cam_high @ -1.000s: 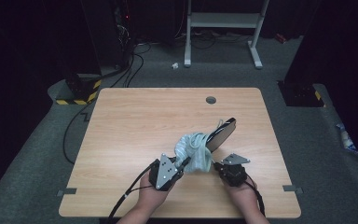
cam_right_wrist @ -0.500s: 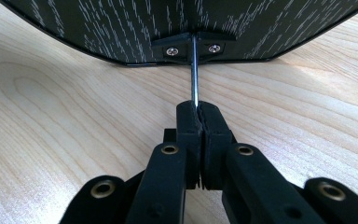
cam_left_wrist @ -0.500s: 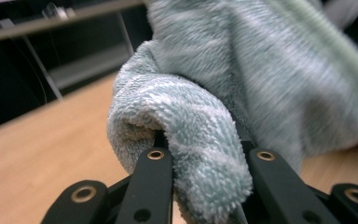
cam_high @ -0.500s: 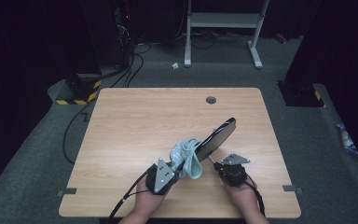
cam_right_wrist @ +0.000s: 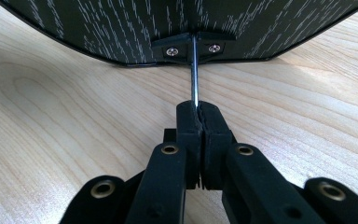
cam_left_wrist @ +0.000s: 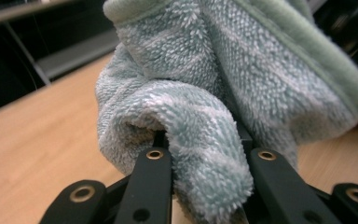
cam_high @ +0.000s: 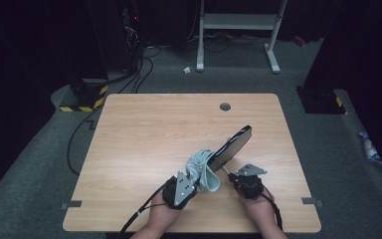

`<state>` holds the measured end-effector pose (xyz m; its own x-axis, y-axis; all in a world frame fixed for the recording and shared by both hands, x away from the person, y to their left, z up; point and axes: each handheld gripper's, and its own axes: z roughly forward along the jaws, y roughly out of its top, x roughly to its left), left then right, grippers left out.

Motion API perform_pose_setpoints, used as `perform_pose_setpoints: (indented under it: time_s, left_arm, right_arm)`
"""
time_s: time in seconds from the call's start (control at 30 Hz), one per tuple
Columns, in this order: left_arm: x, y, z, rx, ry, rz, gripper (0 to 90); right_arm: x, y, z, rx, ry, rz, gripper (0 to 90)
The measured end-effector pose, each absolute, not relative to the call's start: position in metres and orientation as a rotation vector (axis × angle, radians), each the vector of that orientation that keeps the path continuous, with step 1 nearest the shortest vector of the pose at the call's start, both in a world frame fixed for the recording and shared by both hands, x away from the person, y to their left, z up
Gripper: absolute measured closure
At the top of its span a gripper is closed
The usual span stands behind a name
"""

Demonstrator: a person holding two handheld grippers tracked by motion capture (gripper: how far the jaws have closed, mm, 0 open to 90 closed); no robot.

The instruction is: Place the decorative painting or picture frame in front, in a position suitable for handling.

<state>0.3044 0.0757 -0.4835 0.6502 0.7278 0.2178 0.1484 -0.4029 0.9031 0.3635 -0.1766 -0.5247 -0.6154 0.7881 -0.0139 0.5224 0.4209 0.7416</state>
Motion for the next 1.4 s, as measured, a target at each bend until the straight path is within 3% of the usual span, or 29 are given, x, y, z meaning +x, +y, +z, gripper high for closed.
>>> perform_pose_setpoints:
  time_s: [0.17, 0.47, 0.8, 1.07, 1.4]
  left_arm:
    - [0.305, 0.079, -0.493, 1.955, 0.712, 0.76, 76.8]
    - [0.257, 0.095, -0.458, 1.767, 0.591, 0.793, 76.7]
    - [0.293, 0.069, -0.478, 1.898, 0.602, 0.743, 77.4]
    - [0.312, 0.074, -0.509, 2.075, 0.699, 0.741, 77.7]
    - [0.28, 0.082, -0.459, 1.824, 0.614, 0.768, 77.6]
  right_arm:
    - [0.363, -0.176, -0.525, 1.132, 2.319, 1.021, 88.0]
    - [0.364, -0.176, -0.525, 1.132, 2.317, 1.021, 88.0]
    - [0.364, -0.176, -0.525, 1.136, 2.314, 1.02, 88.0]
    - [0.365, -0.177, -0.525, 1.146, 2.302, 1.013, 87.7]
    - [0.365, -0.177, -0.525, 1.144, 2.299, 1.01, 88.0]
